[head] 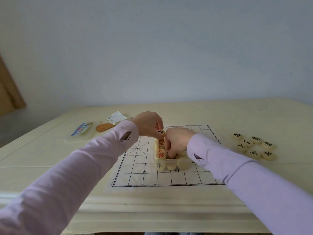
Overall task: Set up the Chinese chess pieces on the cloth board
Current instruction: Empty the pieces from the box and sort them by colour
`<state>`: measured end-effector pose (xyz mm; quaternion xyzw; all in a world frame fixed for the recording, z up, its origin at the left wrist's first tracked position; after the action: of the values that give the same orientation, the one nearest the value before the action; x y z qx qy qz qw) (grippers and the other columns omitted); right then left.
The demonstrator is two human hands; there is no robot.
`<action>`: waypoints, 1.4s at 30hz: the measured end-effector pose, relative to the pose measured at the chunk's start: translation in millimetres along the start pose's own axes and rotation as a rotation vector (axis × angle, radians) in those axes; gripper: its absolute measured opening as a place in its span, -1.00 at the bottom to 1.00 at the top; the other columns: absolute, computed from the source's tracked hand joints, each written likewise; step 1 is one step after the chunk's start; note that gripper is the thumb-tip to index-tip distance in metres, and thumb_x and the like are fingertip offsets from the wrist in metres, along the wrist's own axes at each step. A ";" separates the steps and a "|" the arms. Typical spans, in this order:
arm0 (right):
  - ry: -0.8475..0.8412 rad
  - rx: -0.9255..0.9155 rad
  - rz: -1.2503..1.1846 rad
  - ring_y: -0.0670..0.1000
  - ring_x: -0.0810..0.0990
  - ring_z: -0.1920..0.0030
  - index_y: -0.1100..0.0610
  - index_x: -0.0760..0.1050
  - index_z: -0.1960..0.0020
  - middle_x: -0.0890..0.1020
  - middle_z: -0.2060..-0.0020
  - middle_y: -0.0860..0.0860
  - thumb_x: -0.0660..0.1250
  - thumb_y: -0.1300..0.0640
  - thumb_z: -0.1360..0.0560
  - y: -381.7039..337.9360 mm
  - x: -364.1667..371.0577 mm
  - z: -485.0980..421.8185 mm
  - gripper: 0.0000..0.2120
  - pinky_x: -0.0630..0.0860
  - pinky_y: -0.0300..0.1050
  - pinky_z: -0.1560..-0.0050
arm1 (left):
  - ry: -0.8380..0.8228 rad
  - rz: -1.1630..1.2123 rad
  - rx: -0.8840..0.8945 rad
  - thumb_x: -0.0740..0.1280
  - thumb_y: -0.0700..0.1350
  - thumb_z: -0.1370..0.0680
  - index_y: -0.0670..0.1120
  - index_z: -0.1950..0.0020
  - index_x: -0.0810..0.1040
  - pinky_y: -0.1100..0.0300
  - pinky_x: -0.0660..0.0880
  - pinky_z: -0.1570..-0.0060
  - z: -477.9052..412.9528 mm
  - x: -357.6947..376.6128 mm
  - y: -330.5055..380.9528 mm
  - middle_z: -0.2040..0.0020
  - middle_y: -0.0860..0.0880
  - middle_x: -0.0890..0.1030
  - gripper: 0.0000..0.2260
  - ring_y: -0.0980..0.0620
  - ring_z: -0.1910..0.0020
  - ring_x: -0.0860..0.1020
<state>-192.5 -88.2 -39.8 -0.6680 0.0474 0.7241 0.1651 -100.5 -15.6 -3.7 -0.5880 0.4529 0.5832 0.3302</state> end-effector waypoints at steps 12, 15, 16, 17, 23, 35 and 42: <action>0.281 0.310 -0.357 0.00 0.58 0.17 0.09 0.66 0.06 0.63 0.27 -0.03 0.48 0.17 -0.28 107.1 -39.7 50.4 -0.78 0.44 -0.22 0.21 | 0.059 0.168 0.088 0.40 0.03 -0.42 -0.07 -0.05 0.60 0.19 0.55 0.08 -22.2 19.8 92.5 0.11 0.03 0.63 -0.72 0.03 0.12 0.59; 0.299 0.443 -0.340 0.02 0.57 0.21 0.14 0.64 0.05 0.59 0.34 -0.03 0.46 0.22 -0.29 141.7 -35.1 71.2 -0.77 0.43 -0.23 0.25 | 0.030 0.165 0.169 0.40 0.01 -0.41 -0.07 -0.03 0.61 0.12 0.56 0.02 -33.1 32.6 135.9 0.10 0.00 0.65 -0.74 0.00 0.10 0.60; 0.302 0.481 -0.331 0.02 0.56 0.24 0.14 0.64 0.05 0.59 0.33 -0.03 0.46 0.22 -0.29 152.3 -33.6 78.8 -0.77 0.42 -0.23 0.29 | 0.011 0.167 0.191 0.40 0.00 -0.41 -0.07 -0.03 0.61 0.12 0.56 0.01 -36.2 37.5 147.9 0.10 -0.01 0.65 -0.75 0.00 0.10 0.60; 0.306 0.518 -0.321 0.03 0.55 0.25 0.13 0.64 0.05 0.59 0.31 -0.02 0.47 0.21 -0.29 162.6 -32.5 87.1 -0.77 0.41 -0.23 0.29 | -0.011 0.168 0.207 0.40 0.00 -0.41 -0.06 -0.04 0.60 0.11 0.56 0.01 -39.8 42.5 159.3 0.10 -0.01 0.64 -0.74 -0.01 0.09 0.60; 0.233 0.727 -0.220 0.07 0.41 0.37 0.13 0.47 0.30 0.44 0.43 0.02 0.50 0.08 -0.20 206.4 -26.4 126.2 -0.77 0.31 -0.22 0.38 | -0.129 0.129 0.262 0.44 -0.03 -0.39 -0.09 -0.06 0.59 0.12 0.55 -0.01 -54.4 69.9 201.5 0.01 -0.06 0.62 -0.71 -0.04 0.02 0.57; 0.244 0.868 -0.209 0.10 0.52 0.25 0.15 0.35 0.34 0.50 0.37 0.06 0.44 0.15 -0.28 232.9 -15.1 155.3 -0.75 0.37 -0.23 0.36 | -0.130 0.150 0.376 0.40 -0.14 -0.45 -0.12 -0.15 0.58 0.27 0.41 0.05 -59.2 83.8 225.6 -0.07 -0.06 0.60 -0.72 0.06 0.08 0.48; 0.391 0.905 -0.136 0.18 0.50 0.08 0.20 0.40 0.21 0.48 0.20 0.09 0.25 0.30 -0.44 208.9 -24.8 150.2 -0.94 0.35 -0.16 0.16 | -0.052 0.164 0.307 0.32 -0.18 -0.51 -0.09 -0.12 0.60 0.25 0.46 0.00 -58.9 63.8 195.9 0.01 -0.05 0.60 -0.79 0.07 0.18 0.50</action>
<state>-397.3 -245.7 -31.7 -0.6542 0.3434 0.4795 0.4735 -263.3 -151.8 -33.0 -0.4766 0.5743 0.5471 0.3790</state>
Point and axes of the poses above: each hand's wrist, its own z-axis away from the middle knuckle, its own x-axis out of the palm, y = z × x, the point moved 3 cm from there along -z, towards the middle knuckle
